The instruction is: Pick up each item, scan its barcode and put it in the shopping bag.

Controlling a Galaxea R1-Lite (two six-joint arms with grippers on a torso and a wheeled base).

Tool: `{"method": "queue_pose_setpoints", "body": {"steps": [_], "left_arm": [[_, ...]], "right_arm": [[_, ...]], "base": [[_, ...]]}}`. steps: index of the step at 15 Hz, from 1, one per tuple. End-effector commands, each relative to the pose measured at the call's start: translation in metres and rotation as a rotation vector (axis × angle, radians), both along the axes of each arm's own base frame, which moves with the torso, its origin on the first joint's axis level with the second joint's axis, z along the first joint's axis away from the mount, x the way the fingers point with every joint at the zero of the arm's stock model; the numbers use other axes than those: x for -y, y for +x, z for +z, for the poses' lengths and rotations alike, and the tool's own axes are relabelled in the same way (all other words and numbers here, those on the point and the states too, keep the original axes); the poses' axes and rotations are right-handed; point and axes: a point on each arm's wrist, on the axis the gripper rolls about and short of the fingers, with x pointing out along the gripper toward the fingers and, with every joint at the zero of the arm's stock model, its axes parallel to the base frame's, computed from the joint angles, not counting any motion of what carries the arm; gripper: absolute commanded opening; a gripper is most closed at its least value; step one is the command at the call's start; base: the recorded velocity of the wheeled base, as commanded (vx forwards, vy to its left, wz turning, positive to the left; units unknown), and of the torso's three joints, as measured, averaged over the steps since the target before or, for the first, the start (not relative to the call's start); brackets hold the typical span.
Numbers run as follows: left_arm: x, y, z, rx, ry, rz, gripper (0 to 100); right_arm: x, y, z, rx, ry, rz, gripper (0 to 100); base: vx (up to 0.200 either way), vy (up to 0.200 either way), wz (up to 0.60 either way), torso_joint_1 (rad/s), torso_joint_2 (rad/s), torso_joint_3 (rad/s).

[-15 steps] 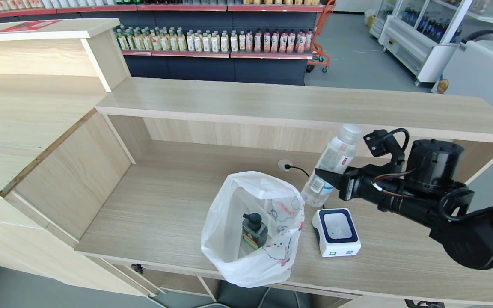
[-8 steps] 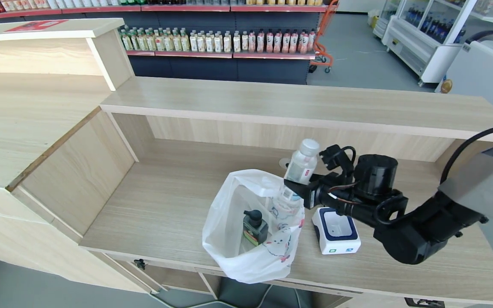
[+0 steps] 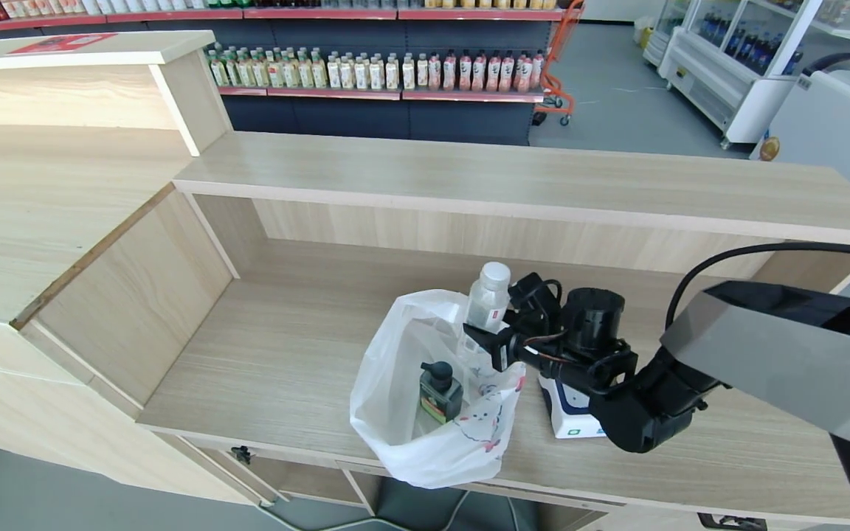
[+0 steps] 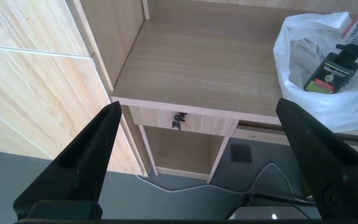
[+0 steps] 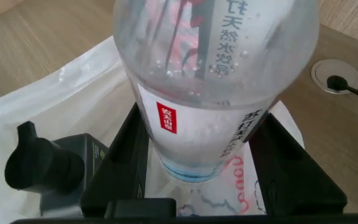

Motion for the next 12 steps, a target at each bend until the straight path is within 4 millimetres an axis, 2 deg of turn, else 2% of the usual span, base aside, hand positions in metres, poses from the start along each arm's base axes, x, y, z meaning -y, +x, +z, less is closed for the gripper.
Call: {"method": "queue_pose_setpoints", "body": {"steps": [1,6,12], "left_arm": [[0.000,0.000,0.000,0.002,0.000,-0.001,100],[0.000,0.000,0.000,0.000,-0.002,-0.001,100],[0.000,0.000,0.000,0.000,-0.002,0.000,100]], "right_arm": [[-0.004,0.005,-0.017,-0.010,-0.028,0.004,0],[-0.004,0.006,-0.028,0.030,-0.107,0.013,0],[-0.004,0.007,-0.036,0.044,-0.122,0.012,0]], "base": [[0.000,0.000,0.00,0.000,0.00,0.000],[0.000,0.000,0.00,0.000,0.00,0.000],[0.000,0.000,0.00,0.000,0.00,0.000]]}}
